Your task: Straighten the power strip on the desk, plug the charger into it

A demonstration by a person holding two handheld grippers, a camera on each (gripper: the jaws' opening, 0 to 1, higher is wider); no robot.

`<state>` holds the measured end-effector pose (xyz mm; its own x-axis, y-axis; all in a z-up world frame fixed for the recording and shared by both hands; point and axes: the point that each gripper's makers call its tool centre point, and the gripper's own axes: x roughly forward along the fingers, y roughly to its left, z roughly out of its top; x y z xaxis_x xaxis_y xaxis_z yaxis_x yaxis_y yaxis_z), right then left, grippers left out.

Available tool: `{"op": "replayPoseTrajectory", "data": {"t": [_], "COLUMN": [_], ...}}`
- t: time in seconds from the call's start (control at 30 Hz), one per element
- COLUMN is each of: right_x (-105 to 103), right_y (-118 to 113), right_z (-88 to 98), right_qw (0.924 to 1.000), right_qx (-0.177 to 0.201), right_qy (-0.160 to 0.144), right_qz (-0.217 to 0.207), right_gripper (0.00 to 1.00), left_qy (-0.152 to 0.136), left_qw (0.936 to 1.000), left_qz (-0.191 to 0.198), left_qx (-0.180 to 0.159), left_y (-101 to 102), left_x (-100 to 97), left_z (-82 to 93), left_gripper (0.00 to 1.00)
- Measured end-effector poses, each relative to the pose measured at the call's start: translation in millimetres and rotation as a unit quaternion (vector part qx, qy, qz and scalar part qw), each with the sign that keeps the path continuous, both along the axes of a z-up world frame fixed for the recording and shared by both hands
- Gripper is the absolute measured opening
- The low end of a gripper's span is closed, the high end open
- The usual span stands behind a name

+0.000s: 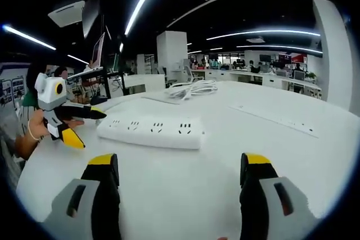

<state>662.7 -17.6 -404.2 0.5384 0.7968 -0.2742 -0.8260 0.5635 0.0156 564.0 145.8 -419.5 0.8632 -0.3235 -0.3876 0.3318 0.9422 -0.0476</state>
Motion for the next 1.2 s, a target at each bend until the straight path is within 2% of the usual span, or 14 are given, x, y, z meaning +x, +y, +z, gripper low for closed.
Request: {"op": "replayPoseTrajectory", "data": {"t": [0.67, 0.83, 1.2], "right_x": [6, 3, -5], "right_y": [16, 18, 27], "right_z": [-2.4, -7.8, -8.0], "right_qw": [0.9997, 0.9995, 0.9990], "right_qx": [0.002, -0.013, -0.021], "right_qy": [0.002, 0.011, 0.010], "right_qz": [0.025, 0.027, 0.039], "right_gripper": [0.84, 0.83, 0.82], "left_qy": [0.007, 0.008, 0.007], "left_qw": [0.9999, 0.9999, 0.9999], "left_qz": [0.007, 0.008, 0.012], "left_qx": [-0.003, -0.007, -0.010], "left_y": [-2, -2, -2], "left_x": [4.2, 4.8, 6.7], "left_z": [-1.3, -1.2, -0.5], "left_gripper": [0.82, 0.82, 0.81]}}
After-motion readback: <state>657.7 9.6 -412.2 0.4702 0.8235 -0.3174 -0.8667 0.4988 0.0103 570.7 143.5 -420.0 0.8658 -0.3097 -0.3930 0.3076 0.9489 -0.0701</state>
